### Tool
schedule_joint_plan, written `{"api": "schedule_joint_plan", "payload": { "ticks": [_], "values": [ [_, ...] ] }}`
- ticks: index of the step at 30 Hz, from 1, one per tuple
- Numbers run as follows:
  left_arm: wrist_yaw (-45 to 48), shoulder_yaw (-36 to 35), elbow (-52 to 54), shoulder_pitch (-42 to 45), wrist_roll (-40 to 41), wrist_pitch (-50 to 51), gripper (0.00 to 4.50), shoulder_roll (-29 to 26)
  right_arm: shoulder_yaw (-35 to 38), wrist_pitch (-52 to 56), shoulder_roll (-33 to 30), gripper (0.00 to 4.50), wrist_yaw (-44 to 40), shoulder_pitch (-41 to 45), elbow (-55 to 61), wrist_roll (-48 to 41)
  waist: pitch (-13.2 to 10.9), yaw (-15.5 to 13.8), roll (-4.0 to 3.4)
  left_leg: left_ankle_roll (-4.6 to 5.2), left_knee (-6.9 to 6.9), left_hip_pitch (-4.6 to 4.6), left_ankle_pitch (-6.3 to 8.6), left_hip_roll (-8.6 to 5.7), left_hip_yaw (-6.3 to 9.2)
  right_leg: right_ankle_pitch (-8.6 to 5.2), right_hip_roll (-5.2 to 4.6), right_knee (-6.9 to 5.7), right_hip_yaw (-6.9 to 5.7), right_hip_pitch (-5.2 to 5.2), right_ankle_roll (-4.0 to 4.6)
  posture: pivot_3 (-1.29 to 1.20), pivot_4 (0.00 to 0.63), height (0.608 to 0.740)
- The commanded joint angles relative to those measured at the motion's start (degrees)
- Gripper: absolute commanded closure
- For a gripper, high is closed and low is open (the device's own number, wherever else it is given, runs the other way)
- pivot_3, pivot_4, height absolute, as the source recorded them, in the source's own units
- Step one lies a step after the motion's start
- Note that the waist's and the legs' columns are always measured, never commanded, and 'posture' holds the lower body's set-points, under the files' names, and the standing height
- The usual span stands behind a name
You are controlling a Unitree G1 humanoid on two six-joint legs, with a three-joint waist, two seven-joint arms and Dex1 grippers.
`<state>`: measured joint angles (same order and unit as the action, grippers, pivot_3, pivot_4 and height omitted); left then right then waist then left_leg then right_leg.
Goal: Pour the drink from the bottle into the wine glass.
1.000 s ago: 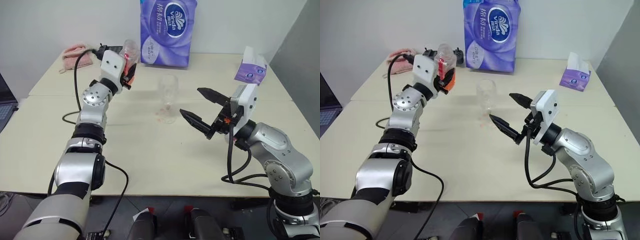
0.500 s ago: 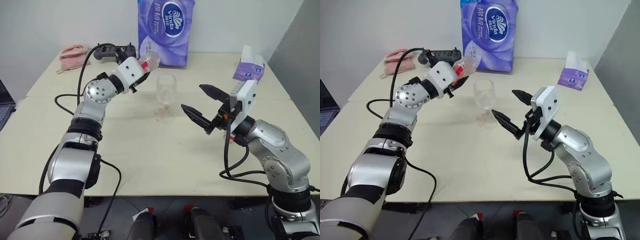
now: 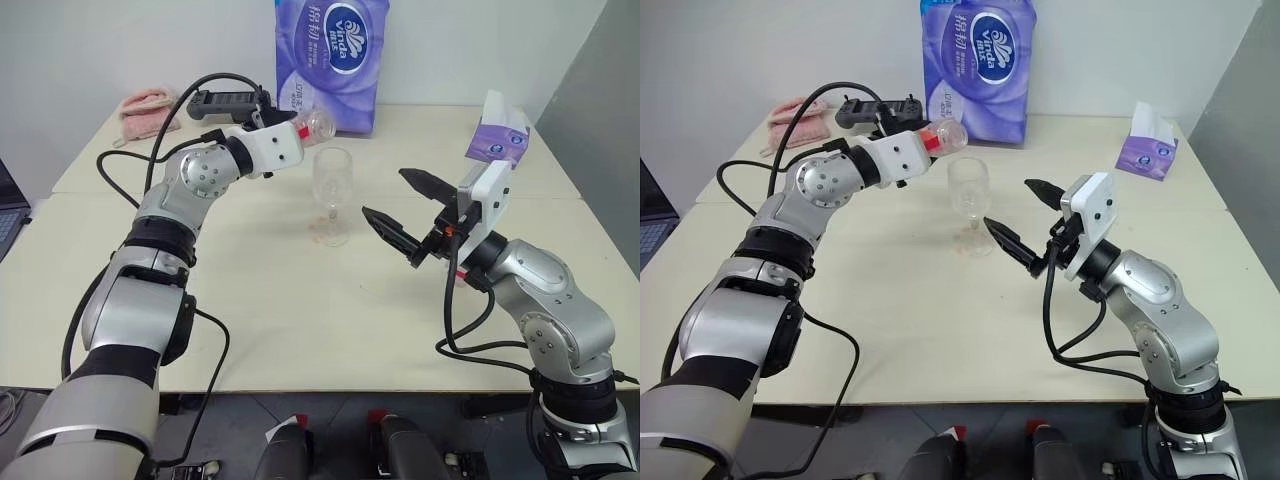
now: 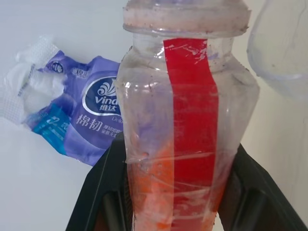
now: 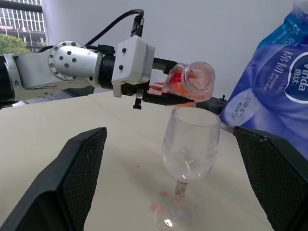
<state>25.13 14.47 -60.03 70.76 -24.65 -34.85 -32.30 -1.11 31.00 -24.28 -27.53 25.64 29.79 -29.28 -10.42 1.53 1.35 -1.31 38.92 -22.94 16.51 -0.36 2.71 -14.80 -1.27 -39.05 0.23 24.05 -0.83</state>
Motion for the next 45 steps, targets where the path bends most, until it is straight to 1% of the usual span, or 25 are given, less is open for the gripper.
{"api": "schedule_joint_plan", "payload": {
  "ticks": [1,5,24,45],
  "values": [
    [-3.01,1.03,0.11,4.03,-2.06,-2.1,2.75,-1.26,1.1,-1.43,0.24,0.0,0.08,0.2,1.12,0.24,0.0,-0.01,0.0,0.0,0.0,0.0,0.0,0.0,0.0,0.0,0.0,0.0,0.0,0.0,0.0,0.0,0.15,0.74],
    [-4.55,2.47,-0.98,5.43,-4.31,-3.26,2.75,-1.7,1.18,-1.71,0.29,0.0,-0.11,-0.03,0.98,0.64,0.0,0.0,0.0,0.0,0.0,0.0,0.0,0.0,-0.01,0.0,0.0,0.0,0.01,0.0,0.0,0.0,0.15,0.74],
    [-7.13,5.83,-1.45,7.15,-9.3,-5.49,2.75,-3.97,0.93,-2.3,0.71,0.0,-0.38,-0.62,0.89,1.2,0.0,0.01,0.0,0.0,0.0,0.0,0.0,0.0,-0.02,0.0,0.01,-0.02,0.02,0.02,0.0,0.0,0.15,0.74],
    [-10.2,7.8,-2.67,9.26,-13.33,-6.12,2.75,-5.07,0.8,-2.31,0.78,0.0,-0.17,-0.94,1.32,1.37,0.0,0.02,0.0,0.0,0.01,0.0,0.0,-0.01,-0.05,0.0,0.0,-0.04,0.04,0.03,0.0,0.0,0.15,0.74]
  ]
}}
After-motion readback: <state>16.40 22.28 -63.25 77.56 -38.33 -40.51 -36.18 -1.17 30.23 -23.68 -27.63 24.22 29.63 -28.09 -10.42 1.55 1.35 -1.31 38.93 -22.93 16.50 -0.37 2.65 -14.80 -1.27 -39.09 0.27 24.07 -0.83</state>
